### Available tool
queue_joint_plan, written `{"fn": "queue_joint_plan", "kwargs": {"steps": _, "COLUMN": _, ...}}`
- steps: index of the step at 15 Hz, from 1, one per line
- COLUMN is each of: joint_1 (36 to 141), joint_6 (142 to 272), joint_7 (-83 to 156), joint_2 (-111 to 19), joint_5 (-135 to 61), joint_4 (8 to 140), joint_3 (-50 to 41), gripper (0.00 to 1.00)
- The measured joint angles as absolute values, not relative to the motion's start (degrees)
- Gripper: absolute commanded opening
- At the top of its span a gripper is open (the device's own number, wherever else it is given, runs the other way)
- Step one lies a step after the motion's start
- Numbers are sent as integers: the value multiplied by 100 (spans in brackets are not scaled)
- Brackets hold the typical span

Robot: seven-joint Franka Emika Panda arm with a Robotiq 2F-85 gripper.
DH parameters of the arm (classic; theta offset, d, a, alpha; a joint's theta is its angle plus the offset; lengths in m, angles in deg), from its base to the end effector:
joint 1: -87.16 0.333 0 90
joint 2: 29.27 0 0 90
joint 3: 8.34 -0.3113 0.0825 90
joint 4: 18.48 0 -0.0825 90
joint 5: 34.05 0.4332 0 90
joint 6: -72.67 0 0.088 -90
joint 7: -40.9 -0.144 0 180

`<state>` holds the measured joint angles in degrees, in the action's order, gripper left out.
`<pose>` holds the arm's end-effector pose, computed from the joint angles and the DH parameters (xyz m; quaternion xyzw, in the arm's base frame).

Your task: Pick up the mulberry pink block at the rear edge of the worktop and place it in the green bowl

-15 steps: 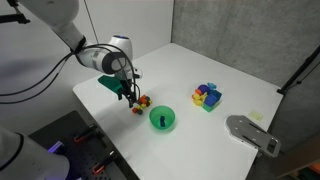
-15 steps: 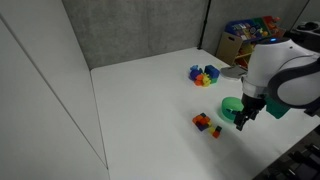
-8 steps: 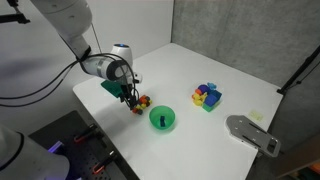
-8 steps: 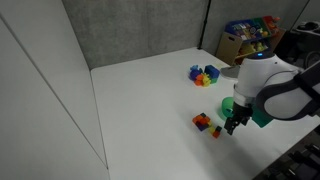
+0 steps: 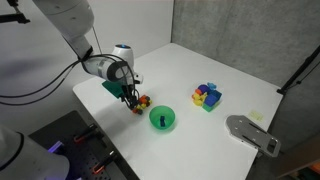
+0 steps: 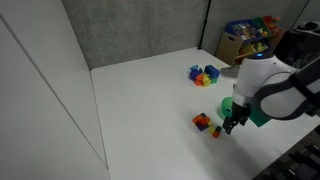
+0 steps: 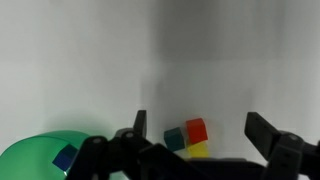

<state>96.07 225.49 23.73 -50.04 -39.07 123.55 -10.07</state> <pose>0.4477 0.0874 0.0484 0.9960 -0.0167 -0.0814 0.0316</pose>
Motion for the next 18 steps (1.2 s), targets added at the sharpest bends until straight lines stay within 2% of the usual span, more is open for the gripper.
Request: {"fn": "queue_joint_plan", "kwargs": {"steps": 18, "joint_1": 9294, "joint_6": 24812, "joint_7": 3035, "joint_2": -6758, "joint_5": -3231, "joint_4": 12018, "joint_3": -1331, "gripper": 100}}
